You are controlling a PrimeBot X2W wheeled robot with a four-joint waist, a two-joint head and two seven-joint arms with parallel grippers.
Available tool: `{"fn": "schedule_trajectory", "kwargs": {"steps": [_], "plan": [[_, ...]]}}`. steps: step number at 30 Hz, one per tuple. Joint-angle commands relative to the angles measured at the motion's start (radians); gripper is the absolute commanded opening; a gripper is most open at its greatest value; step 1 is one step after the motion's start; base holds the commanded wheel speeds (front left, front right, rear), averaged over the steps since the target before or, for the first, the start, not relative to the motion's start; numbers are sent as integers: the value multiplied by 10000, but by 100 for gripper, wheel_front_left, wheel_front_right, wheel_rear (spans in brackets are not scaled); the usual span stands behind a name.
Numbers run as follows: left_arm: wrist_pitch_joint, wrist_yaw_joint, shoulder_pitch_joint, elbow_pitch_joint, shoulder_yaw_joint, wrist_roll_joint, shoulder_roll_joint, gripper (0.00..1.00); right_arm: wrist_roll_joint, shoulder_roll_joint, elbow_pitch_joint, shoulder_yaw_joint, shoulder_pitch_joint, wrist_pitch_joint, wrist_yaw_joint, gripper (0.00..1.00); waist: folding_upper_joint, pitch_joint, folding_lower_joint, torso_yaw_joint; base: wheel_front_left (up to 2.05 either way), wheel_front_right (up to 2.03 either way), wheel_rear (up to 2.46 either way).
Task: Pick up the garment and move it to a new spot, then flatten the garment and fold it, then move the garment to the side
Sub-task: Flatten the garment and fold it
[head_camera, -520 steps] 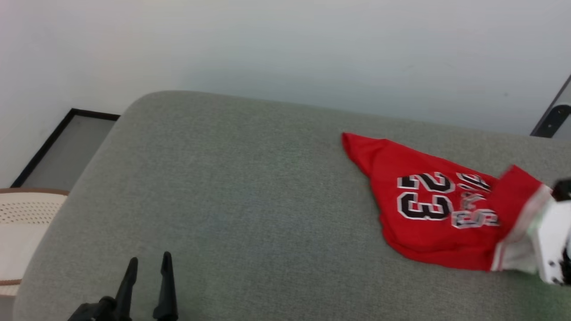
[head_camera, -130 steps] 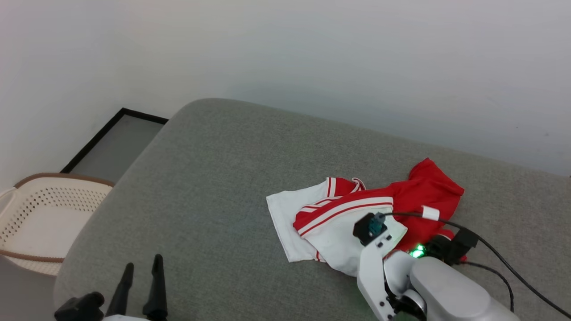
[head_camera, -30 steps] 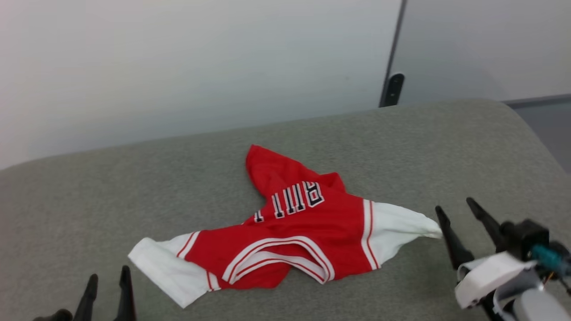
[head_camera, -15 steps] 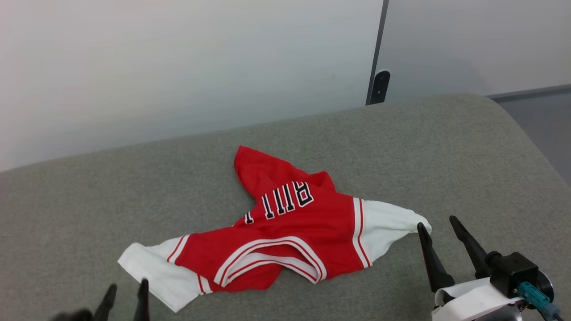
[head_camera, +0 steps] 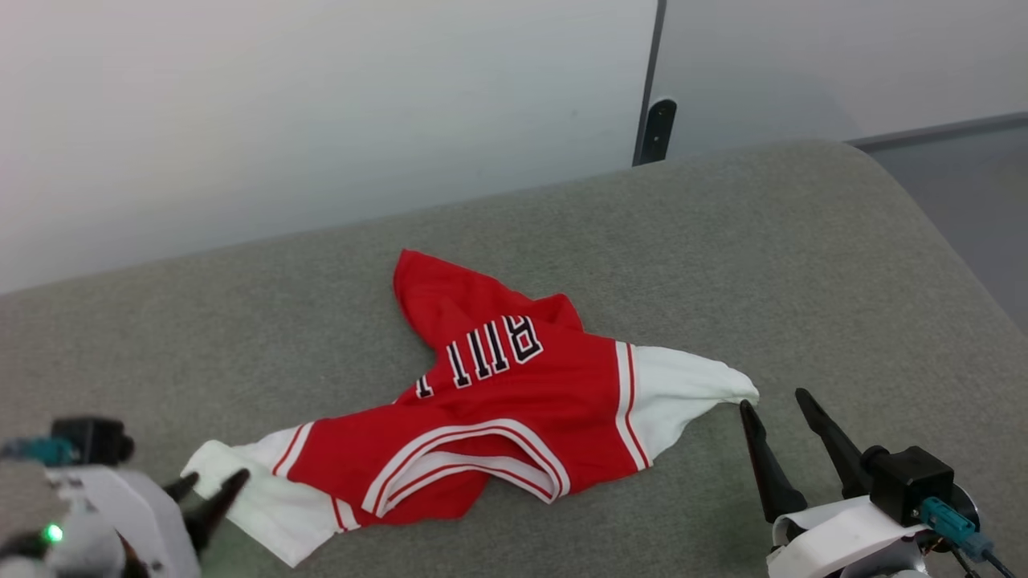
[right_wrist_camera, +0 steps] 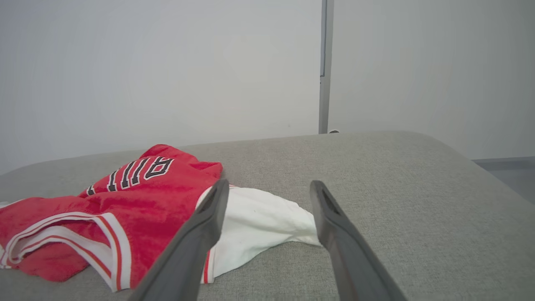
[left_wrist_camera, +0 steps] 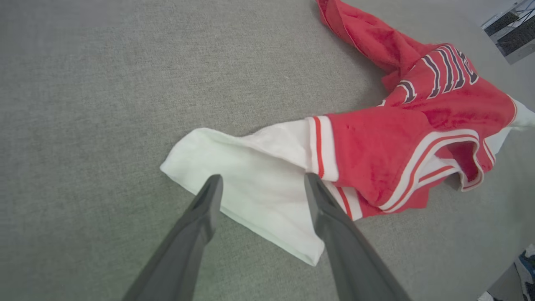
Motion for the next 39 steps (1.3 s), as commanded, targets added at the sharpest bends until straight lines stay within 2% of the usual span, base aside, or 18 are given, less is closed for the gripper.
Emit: {"fn": "schedule_trajectory", "kwargs": {"steps": [1, 6, 10, 15, 31, 39], "plan": [[381, -22, -340, 30, -107, -260, 278, 100, 99, 5, 44, 10, -130, -8, -17, 100, 0, 88, 0, -93, 0, 0, 0], [1967, -18, -1170, 803, -435, -966, 958, 100, 238, -31, 164, 109, -298, -8, -17, 100, 0, 225, 0, -273, 0, 0, 0], [3123, 133, -1643, 1329, -685, -1226, 1073, 100, 275, -33, 237, 118, -367, -8, -17, 100, 0, 275, 0, -373, 0, 0, 0], [3971, 202, -2249, 1806, -1059, -1063, 1141, 100, 325, -64, 287, 133, -429, -8, -17, 100, 0, 402, 0, -443, 0, 0, 0], [4587, -2, -4186, 3348, -2140, -236, 1309, 100, 655, -179, 158, 161, -989, -9, -17, 100, 0, 1523, 0, -913, 0, 0, 0], [5035, 5, -4452, 4390, -2814, -324, 821, 100, 729, -134, 182, 161, -1161, -9, -17, 100, 0, 1718, 0, -955, 0, 0, 0]]}}
